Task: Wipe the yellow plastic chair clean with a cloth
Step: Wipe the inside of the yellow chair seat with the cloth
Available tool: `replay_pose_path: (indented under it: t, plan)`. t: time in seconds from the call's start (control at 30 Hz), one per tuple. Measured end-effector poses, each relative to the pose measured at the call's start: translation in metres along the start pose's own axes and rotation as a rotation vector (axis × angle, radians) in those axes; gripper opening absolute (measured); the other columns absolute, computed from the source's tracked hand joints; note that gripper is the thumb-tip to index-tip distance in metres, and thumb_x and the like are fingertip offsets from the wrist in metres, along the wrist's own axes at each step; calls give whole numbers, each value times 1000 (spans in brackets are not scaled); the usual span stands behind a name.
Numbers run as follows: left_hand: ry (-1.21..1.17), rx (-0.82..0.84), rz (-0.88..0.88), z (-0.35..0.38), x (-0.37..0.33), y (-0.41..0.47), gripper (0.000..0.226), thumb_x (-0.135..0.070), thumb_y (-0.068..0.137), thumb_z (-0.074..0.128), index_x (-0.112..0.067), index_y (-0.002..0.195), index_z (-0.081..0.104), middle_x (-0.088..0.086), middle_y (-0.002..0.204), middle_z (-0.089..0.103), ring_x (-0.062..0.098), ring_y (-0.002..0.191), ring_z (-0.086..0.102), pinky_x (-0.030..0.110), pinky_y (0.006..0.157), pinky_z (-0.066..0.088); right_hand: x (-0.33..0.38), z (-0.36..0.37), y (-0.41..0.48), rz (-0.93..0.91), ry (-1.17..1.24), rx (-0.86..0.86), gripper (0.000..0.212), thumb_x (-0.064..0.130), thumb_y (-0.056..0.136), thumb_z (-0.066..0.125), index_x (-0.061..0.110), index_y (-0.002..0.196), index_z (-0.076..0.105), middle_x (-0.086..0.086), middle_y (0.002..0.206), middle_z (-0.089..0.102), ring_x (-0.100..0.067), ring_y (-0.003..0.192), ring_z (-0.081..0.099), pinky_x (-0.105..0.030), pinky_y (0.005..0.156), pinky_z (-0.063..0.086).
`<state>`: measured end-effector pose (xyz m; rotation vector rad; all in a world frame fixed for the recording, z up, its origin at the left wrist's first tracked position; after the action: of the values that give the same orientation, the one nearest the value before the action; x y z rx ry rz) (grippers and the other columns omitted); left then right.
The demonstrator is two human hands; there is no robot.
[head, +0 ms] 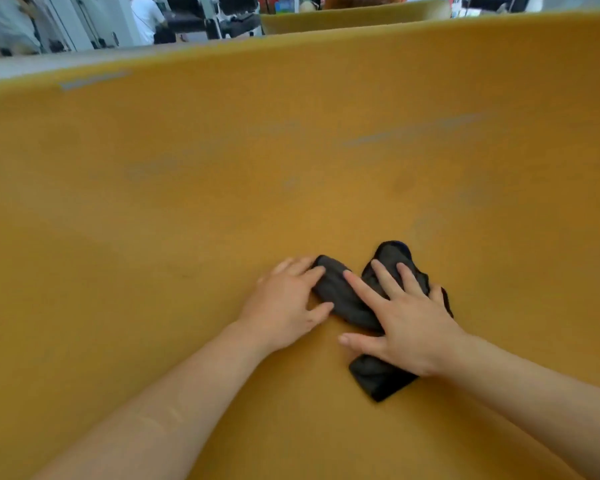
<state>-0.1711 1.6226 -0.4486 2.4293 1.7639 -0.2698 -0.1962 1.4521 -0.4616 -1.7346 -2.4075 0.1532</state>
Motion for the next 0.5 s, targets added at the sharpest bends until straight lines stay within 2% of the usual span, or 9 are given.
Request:
replay_pose_path:
  t: [0.07,0.17,0.2,0.3,0.37,0.43,0.5]
  plan:
    - [212,102,-75,2,17,-13,72,-61,90,43,-27,150,21,1,159,16,25,145,11,49,115,22,19,-3,22,-50,-55,-46,73,81,79,12,58,142,-15,8,163,-11,-33,149,-12,-67,112,9]
    - [286,223,-36,14,7,-28,77,-66,91,30,-29,152,2,4,161,1,30,147,0,61,112,15,-4,-9,31,-133,-196,-24,60,67,86,8,58,146,2,13,163,0,-24,151,-5,-60,113,18]
    - [284,237,-32,16,5,-28,75,-66,92,27,-32,152,-3,6,161,-2,32,147,-3,63,112,14,-34,-20,30,-70,-244,-50,56,65,90,11,58,146,6,14,163,3,-23,151,-3,-58,113,20]
    - [322,249,-13,15,5,-24,70,-65,93,24,-40,150,-7,9,161,-5,35,147,-3,63,111,16,-131,-66,19,345,-281,-274,47,58,98,27,54,145,24,8,162,15,-25,150,4,-58,111,22]
    - [335,270,-19,14,2,-24,66,-66,93,25,-44,149,-2,11,161,-4,37,147,-2,64,111,17,-139,-70,23,496,-177,-375,47,55,98,31,48,144,32,5,161,20,-27,149,7,-58,111,21]
    - [309,271,-38,12,-2,-24,65,-67,92,29,-44,148,7,10,161,2,36,146,2,63,111,19,-88,-49,42,437,-63,-417,48,56,96,33,45,143,34,5,160,24,-27,148,12,-55,108,26]
    - [277,211,-64,6,-3,-26,65,-69,87,39,-36,141,22,6,154,20,32,143,17,59,109,28,-9,-20,58,180,-3,-351,52,59,96,31,45,146,28,8,161,20,-24,148,11,-53,111,27]
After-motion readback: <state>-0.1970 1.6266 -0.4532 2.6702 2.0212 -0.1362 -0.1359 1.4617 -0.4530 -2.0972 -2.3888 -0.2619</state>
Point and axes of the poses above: each hand's wrist, its own y-axis towards the middle knuckle, its own z-axis out of the palm, x = y × z, the point moved 5 cm from there along y, towards the middle knuckle
